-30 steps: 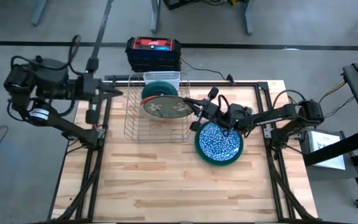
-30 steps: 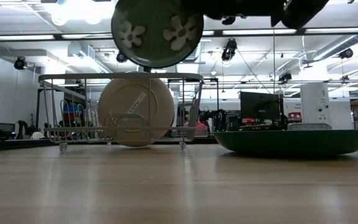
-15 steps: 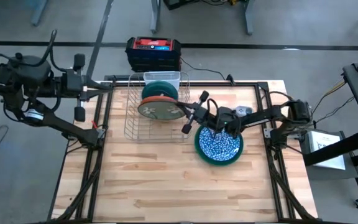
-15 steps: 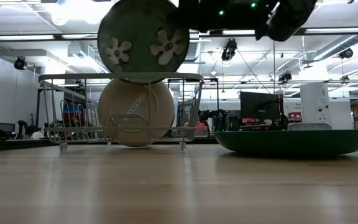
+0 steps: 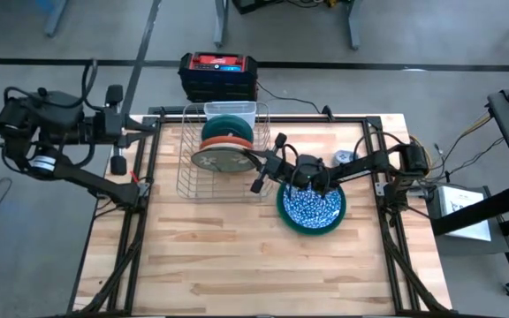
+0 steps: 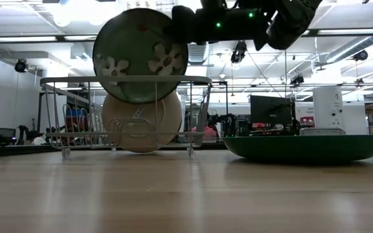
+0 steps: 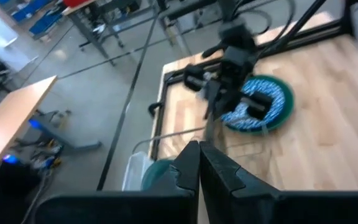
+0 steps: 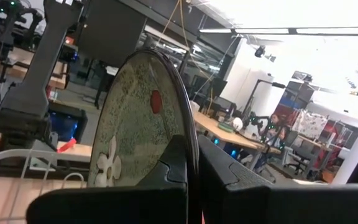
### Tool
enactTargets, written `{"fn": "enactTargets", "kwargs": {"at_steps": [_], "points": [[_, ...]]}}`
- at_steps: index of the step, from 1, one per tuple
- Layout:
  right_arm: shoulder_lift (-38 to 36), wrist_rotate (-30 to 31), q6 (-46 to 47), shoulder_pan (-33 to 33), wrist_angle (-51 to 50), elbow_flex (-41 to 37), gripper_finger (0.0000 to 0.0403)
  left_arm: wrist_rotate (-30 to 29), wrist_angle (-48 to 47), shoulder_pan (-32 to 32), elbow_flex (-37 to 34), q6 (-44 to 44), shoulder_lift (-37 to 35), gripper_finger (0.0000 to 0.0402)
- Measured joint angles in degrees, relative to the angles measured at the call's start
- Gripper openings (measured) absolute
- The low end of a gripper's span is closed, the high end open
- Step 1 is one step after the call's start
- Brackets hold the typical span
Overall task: Sort dishes
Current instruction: Put the green ceramic plate into the dish rack
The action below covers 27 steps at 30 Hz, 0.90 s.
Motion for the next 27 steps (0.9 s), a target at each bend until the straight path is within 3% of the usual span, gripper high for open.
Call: {"fn": "enactTargets", "kwargs": {"at_steps": [13, 27], "points": [[1.19, 0.04, 0.9, -0.13, -2.32, -0.43, 0.0, -1.42, 4.33, 0.0, -8.1, -0.4, -5.97, 0.0], [2.99, -0.28, -0.38, -0.32, -2.34, -0.32, 0.0, -1.4, 5.14, 0.0, -9.08, -1.26, -7.46, 0.0]]}}
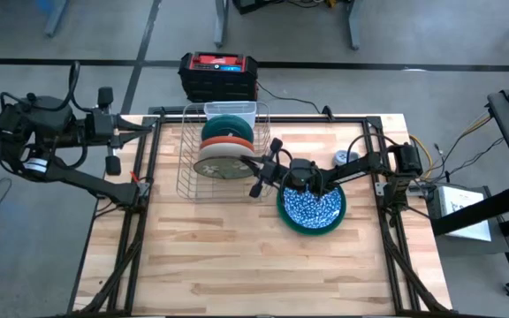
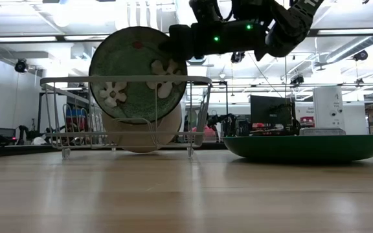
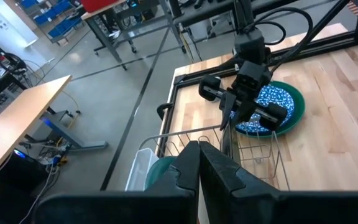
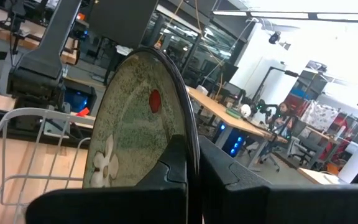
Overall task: Sort dishes
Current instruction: Put the green ceramic plate into the dish rack
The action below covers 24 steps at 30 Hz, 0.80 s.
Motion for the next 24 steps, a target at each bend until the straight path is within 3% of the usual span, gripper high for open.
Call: {"fn": "enactTargets", "kwargs": {"at_steps": [12, 24], "points": [[-0.94, 0.24, -5.08, -0.16, -0.37, 2.75, 0.0, 0.0, 0.01, 0.0, -0.04, -0.28, 0.12, 0.0], [0.74, 0.28, -1.1, -0.1, -4.41, 2.32, 0.0, 0.02, 0.02, 0.0, -0.28, -0.46, 0.12, 0.0]]}}
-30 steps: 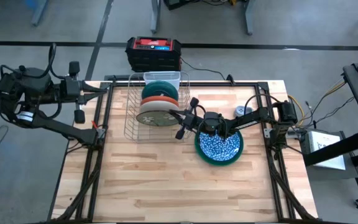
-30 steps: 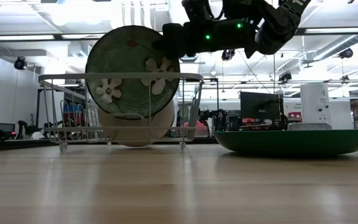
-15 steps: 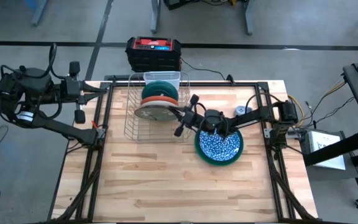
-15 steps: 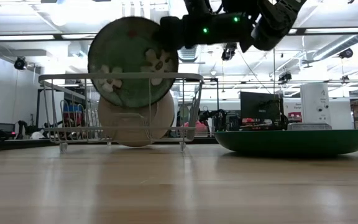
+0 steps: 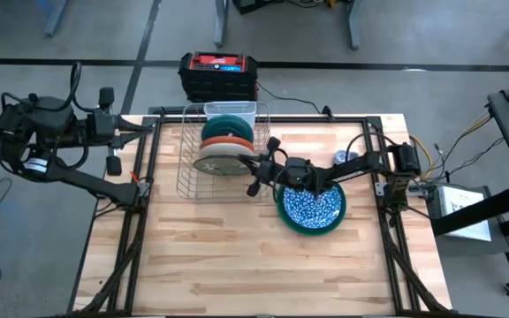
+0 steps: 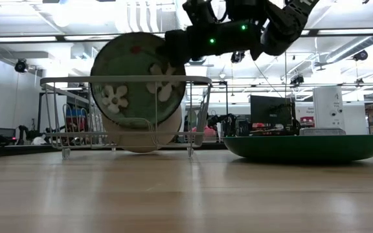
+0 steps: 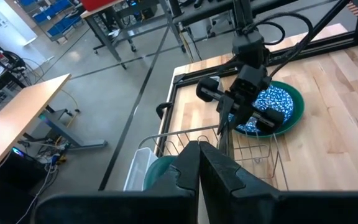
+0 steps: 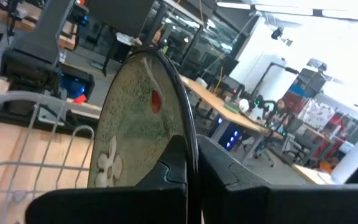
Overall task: Sort dishes
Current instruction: Put the green ceramic plate into the dish rack
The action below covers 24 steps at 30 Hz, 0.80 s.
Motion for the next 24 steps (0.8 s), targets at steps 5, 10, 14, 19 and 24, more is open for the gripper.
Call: {"fn": "enactTargets", "kwargs": {"at_steps": [5, 10, 14, 19, 24], "points": [[0.0, 0.14, 1.78, -0.35, -2.03, 0.0, 0.0, 0.0, 0.04, 0.0, -0.85, 0.0, -0.05, 0.0], [-0.13, 0.15, 6.3, -0.82, -4.66, 0.09, 0.0, 0.0, 0.47, 0.0, -2.0, -0.02, -0.03, 0.0], [-0.13, -0.08, 6.63, -0.75, -6.84, 0.1, 0.0, 0.02, 0.68, 0.0, -2.28, 0.0, 0.26, 0.0], [-0.13, -0.09, 6.69, -0.73, -7.35, 0.33, 0.0006, 0.02, 1.37, 0.0, -2.28, 0.0, 0.37, 0.0], [-0.11, -0.36, 7.28, -0.75, -7.84, 0.55, 0.0026, 0.02, 1.99, 0.0, -2.28, 0.0, 0.37, 0.0]]}}
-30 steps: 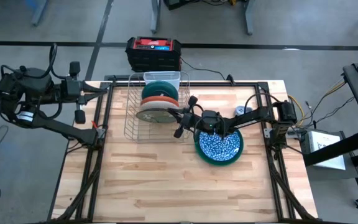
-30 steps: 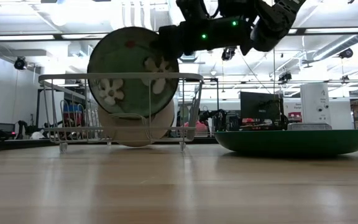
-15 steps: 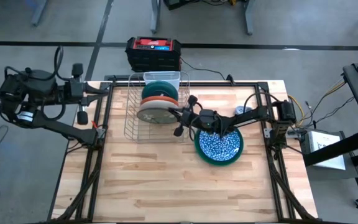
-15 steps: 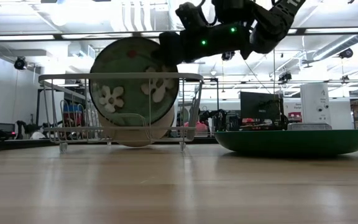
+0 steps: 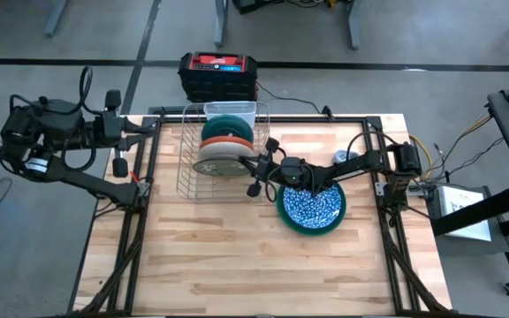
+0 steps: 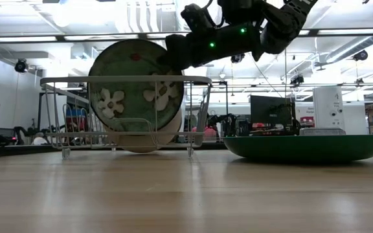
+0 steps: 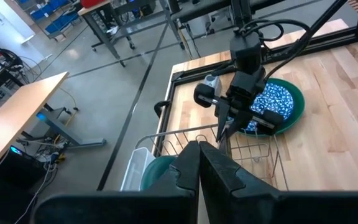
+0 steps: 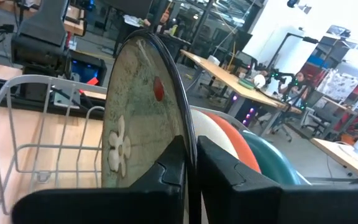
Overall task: Sort dishes
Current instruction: Put the green ceramic plate into the dish rack
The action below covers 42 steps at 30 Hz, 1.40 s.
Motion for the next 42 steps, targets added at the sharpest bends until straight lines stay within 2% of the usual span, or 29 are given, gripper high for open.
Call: {"fn": "enactTargets", "kwargs": {"at_steps": [15, 31, 42], "points": [[0.11, 0.08, 2.09, -0.2, -1.1, 0.05, 0.0033, 0.0, 0.22, -0.01, 0.02, 0.0, 0.0, 0.0], [-0.02, 0.38, 7.18, -0.33, -5.19, 0.09, 0.0124, 0.0, 0.73, -0.02, 0.02, -0.19, 0.0, 0.0], [-0.31, 0.38, 11.81, -0.33, -8.46, 0.09, 0.0163, 0.0, 0.66, -0.02, 0.02, -1.03, 0.01, 0.0]]}}
